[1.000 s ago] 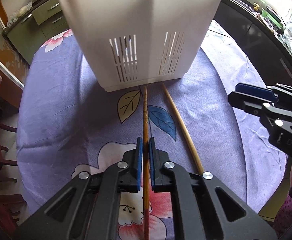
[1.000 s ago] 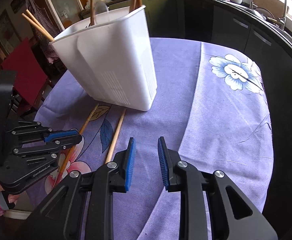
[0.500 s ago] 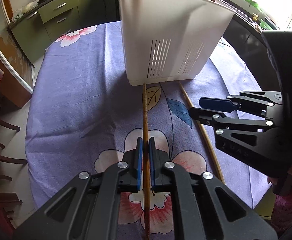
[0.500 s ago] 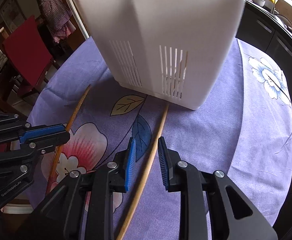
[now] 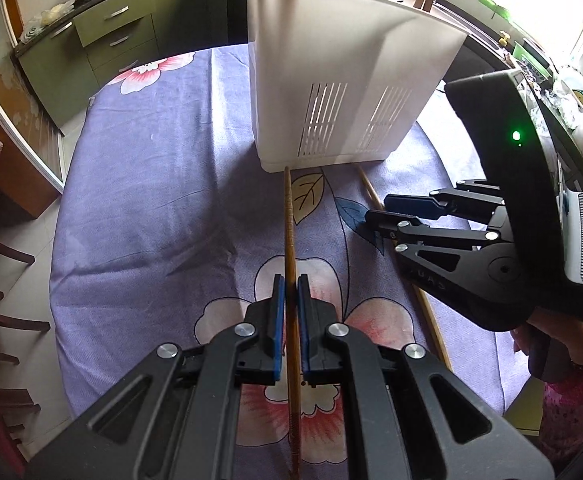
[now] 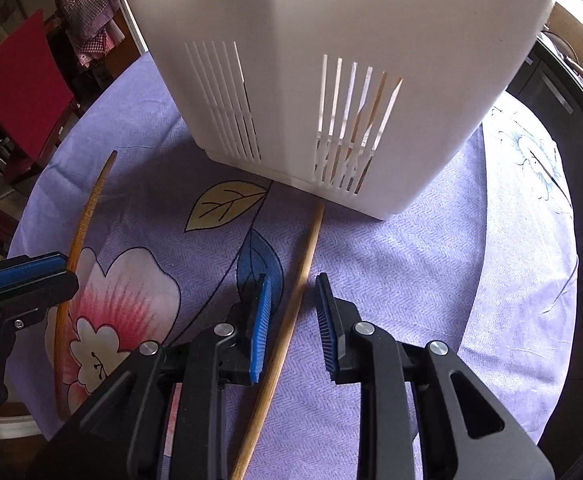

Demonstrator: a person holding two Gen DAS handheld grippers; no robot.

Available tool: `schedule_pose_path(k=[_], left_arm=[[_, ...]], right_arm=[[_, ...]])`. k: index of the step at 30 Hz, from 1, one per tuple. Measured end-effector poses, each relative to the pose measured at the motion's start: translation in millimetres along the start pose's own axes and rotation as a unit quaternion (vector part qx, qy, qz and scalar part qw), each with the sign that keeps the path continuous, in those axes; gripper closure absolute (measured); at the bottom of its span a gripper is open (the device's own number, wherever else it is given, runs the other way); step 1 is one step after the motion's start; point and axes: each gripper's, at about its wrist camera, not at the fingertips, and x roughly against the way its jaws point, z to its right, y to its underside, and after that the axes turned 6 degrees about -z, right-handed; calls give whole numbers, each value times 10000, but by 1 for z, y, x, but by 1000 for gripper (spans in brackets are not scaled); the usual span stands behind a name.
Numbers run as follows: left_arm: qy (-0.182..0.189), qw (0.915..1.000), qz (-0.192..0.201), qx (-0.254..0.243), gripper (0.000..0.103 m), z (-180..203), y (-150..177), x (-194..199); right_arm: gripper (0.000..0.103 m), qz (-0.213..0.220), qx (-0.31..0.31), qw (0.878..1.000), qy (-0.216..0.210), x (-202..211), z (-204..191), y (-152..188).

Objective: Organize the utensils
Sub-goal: 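Grasp a wooden chopstick with the left gripper while the right gripper grasps the last one, then lift both chopsticks upright and carry them over the white holder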

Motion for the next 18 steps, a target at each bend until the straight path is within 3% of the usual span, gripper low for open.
schedule_pose_path(k=[7,18], left_arm=[[-13,10000,32,-17,97,0,0,4],[-42,9995,275,-124,97,7,2,32]], right_arm=[[96,154,0,9998,-107,9,-4,4],[96,1076,1,9938,-295,98,12,41]])
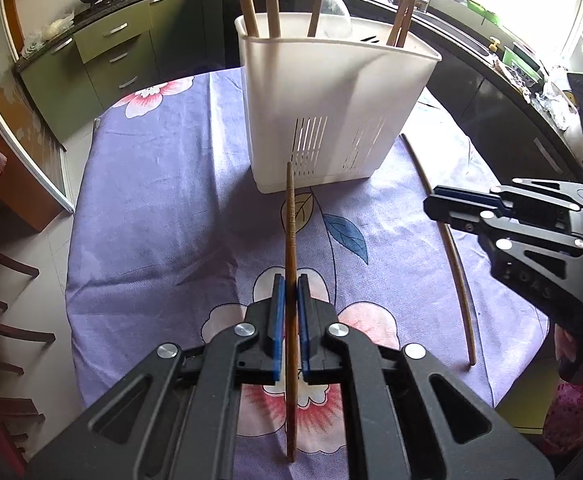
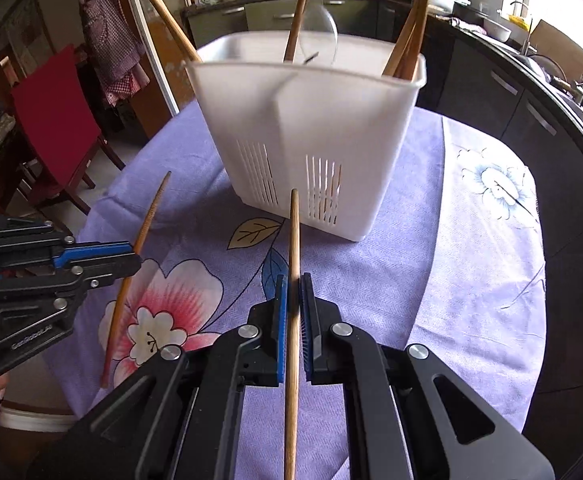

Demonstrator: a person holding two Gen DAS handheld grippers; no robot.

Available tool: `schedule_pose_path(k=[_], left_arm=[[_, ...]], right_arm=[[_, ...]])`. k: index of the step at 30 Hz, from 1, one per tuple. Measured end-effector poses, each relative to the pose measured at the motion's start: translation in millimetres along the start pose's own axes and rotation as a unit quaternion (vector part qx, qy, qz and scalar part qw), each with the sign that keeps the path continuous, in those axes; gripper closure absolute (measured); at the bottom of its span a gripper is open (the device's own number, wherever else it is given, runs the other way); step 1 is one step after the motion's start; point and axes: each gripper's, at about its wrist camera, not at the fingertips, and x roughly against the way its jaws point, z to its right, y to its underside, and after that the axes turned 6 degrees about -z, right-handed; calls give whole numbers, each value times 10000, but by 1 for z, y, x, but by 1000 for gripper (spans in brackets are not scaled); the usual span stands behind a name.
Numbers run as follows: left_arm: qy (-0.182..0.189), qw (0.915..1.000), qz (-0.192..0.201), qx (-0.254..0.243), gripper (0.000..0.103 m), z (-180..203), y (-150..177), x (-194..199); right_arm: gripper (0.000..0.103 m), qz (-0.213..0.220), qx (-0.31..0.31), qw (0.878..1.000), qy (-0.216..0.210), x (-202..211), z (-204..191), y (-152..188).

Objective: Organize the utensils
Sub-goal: 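Lift both chopsticks upright and carry them over the white holder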

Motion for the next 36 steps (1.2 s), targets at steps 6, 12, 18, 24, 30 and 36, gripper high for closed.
schedule_pose_path(k=[6,12,18,24,30,36], left_arm=[[-32,9997,204,-91,97,6,1,23],[-55,9992,358,-181,97,11,4,43],[-81,9987,449,-248,97,15,8,59],[2,9992,259,-300,97,14,17,54],[58,9991,333,-259,97,8,32,58],[65,9980,580,-249,97,3,38,83]], right_arm=[[96,415,-57,9991,-52,49,17,13],[96,718,-108,9973,-94,79,22,28],[96,867,-69,9962,-82,101,19,35],[96,937,-54,9955,-118,103,15,40],[96,953,-23,9954,-107,106,13,40],[96,1014,10,9948,-82,111,9,36]])
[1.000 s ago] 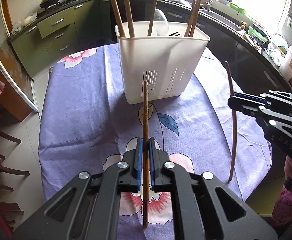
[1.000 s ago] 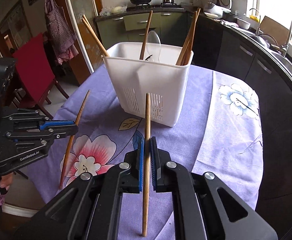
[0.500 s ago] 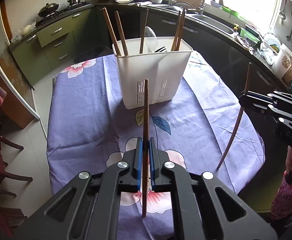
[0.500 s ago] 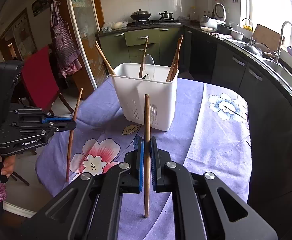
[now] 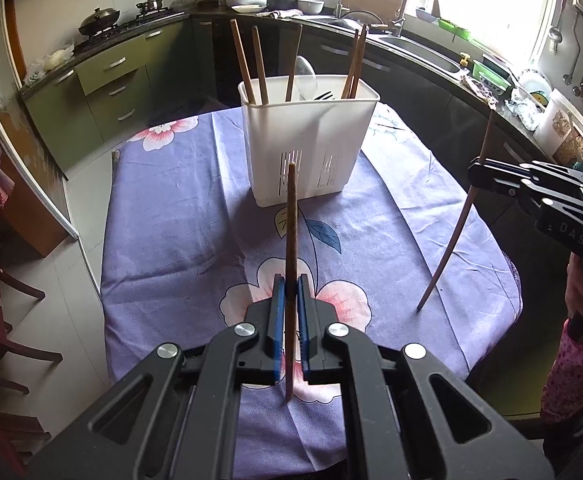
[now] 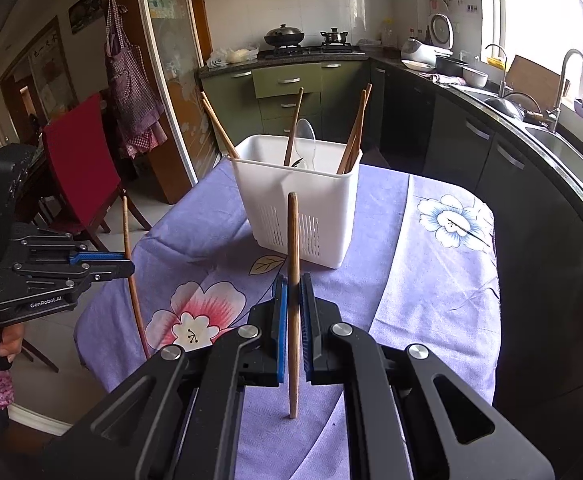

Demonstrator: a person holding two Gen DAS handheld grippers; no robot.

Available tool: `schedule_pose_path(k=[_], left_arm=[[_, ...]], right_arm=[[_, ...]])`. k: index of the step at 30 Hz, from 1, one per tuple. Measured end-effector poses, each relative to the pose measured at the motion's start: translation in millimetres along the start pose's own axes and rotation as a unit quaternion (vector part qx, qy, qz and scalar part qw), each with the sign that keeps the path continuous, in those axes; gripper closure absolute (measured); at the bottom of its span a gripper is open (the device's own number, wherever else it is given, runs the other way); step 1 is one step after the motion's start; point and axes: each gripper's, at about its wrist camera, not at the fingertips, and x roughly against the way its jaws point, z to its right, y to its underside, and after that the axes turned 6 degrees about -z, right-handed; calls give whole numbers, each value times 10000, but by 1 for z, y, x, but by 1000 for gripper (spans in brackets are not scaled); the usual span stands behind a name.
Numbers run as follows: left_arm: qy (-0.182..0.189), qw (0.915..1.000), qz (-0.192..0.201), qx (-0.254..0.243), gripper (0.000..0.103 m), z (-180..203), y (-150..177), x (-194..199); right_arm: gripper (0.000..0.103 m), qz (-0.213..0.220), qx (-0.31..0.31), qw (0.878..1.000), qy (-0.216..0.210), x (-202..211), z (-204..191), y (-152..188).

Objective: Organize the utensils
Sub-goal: 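Lift both chopsticks upright and carry them over the white holder, then lower both chopsticks into the holder beside the other utensils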

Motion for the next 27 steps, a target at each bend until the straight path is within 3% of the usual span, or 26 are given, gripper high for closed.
schedule_pose_path(k=[10,27], left_arm=[[-2,9995,304,-84,97,4,-16,27],[51,9960,791,-415,97,29,-95,66]], right_arm=[[96,180,78,9998,22,15,-7,-18],[96,695,381,9968,50,73,-20,-95]])
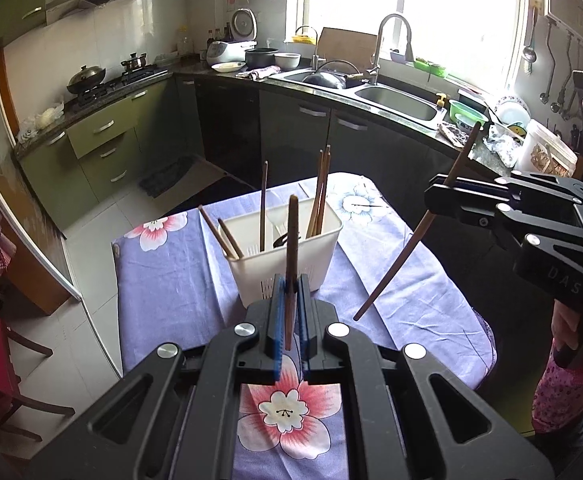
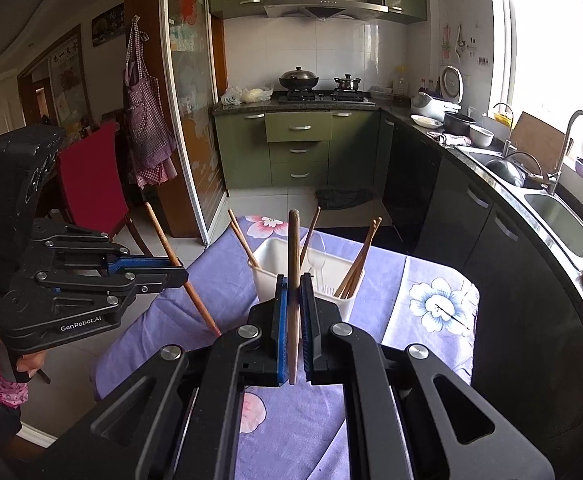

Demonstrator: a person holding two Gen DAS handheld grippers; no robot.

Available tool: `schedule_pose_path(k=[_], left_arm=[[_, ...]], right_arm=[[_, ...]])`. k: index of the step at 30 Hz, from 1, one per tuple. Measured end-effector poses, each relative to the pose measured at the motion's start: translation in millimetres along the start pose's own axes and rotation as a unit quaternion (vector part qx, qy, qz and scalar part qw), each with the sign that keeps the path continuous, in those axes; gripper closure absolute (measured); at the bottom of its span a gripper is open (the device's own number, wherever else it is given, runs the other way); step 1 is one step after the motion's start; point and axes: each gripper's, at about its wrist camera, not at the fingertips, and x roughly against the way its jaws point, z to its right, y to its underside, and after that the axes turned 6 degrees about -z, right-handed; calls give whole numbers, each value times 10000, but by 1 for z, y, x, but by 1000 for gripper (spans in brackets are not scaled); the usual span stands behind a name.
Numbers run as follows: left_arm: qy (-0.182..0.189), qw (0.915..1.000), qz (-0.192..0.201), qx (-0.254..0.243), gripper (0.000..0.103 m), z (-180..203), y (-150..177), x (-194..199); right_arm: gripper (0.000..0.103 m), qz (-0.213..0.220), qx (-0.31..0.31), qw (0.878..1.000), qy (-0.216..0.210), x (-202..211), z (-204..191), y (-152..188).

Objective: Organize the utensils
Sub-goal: 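Lower both chopsticks into the holder beside the other utensils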

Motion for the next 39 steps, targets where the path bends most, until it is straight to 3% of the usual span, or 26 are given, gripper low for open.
schedule_pose_path(k=[13,20,25,31,39], left_arm=[[-138,9982,577,-100,97,-1,-80,34],[-335,9970,694,-41,97,-6,-110,19],[-402,9984,400,45,97,-15,-111,-18],[-331,9993,92,137,97,-25,-97,-59],[-343,9993,33,139,97,-24,-65,-91]], right_arm=[[96,550,-225,9982,129,29,36,-84],[96,622,-395,9973,61,6,62,-118],[96,377,-415,9984,-28,-35,69,-117],[96,104,-461,9989,-80,-85,70,-92],[96,-154,-616,9979,-115,-130,76,-55]])
